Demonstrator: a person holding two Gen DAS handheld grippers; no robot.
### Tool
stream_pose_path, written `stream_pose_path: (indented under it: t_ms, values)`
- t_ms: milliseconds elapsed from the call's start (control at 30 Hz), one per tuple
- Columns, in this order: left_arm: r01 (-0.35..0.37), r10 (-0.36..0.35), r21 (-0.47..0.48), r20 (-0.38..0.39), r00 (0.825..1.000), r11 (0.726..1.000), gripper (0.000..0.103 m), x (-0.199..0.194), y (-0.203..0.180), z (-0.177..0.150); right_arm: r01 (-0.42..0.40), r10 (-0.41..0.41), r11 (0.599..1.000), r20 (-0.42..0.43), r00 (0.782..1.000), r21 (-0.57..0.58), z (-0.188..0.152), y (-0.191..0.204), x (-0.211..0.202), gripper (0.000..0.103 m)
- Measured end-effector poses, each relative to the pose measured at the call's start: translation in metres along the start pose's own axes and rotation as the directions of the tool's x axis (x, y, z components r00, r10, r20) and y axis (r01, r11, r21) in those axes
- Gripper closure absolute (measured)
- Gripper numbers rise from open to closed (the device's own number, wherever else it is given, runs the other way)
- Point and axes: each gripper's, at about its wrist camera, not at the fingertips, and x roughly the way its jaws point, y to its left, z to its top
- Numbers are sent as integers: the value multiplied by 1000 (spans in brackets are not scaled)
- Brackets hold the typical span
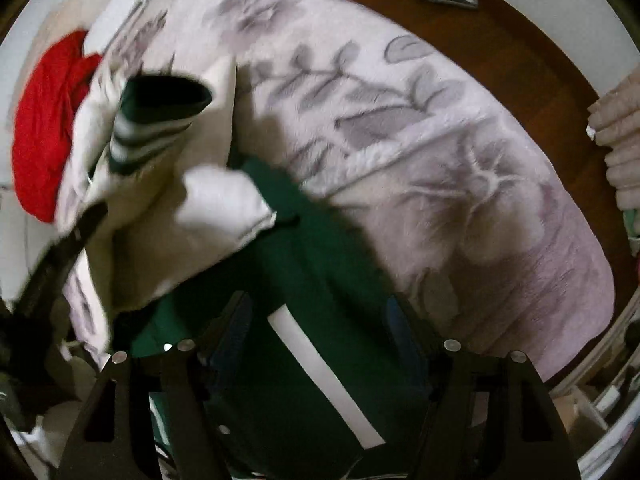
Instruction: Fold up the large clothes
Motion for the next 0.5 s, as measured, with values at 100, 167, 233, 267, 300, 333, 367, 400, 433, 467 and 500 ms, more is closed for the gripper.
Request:
stream_pose_path:
  t_ms: [100,167,233,267,300,333,367,400,433,467,500]
  values:
    - [-97,99,-63,23,995,993,0,-15,39,-8,-97,96,994,18,995,47,15,0,-9,27]
    - [-166,170,-103,31,985,981,0,-28,65,-13,-173,171,984,36,985,47,30,11,-8,25]
    - [-251,257,-136,24,966,958,0,-37,89,-19,-212,210,977,47,976,37,45,24,-2,22]
    - [-294,298,-159,5,954,943,0,-38,104,-23,-232,230,972,52,972,27,54,33,6,20]
    - [-326,327,-173,-21,945,929,0,-36,114,-27,-248,248,969,44,968,10,64,42,18,19]
    - [-349,345,-189,-53,937,918,0,-32,125,-30,-245,245,969,17,969,4,73,51,32,19]
    - [-363,355,-206,-77,932,909,0,-29,134,-34,-236,236,972,-13,972,4,80,59,45,19]
    - [-384,369,-226,-105,923,895,0,-25,145,-38,-230,229,973,-40,972,-7,87,70,58,19]
    - [-392,375,-237,-115,920,889,0,-22,150,-40,-219,217,975,-50,975,-27,91,79,65,19]
    - [-401,381,-248,-124,916,882,0,-18,157,-42,-197,194,979,-55,979,-59,94,91,69,19]
    - [-406,385,-253,-128,914,878,0,-16,161,-44,-181,176,979,-56,983,-89,95,100,71,20]
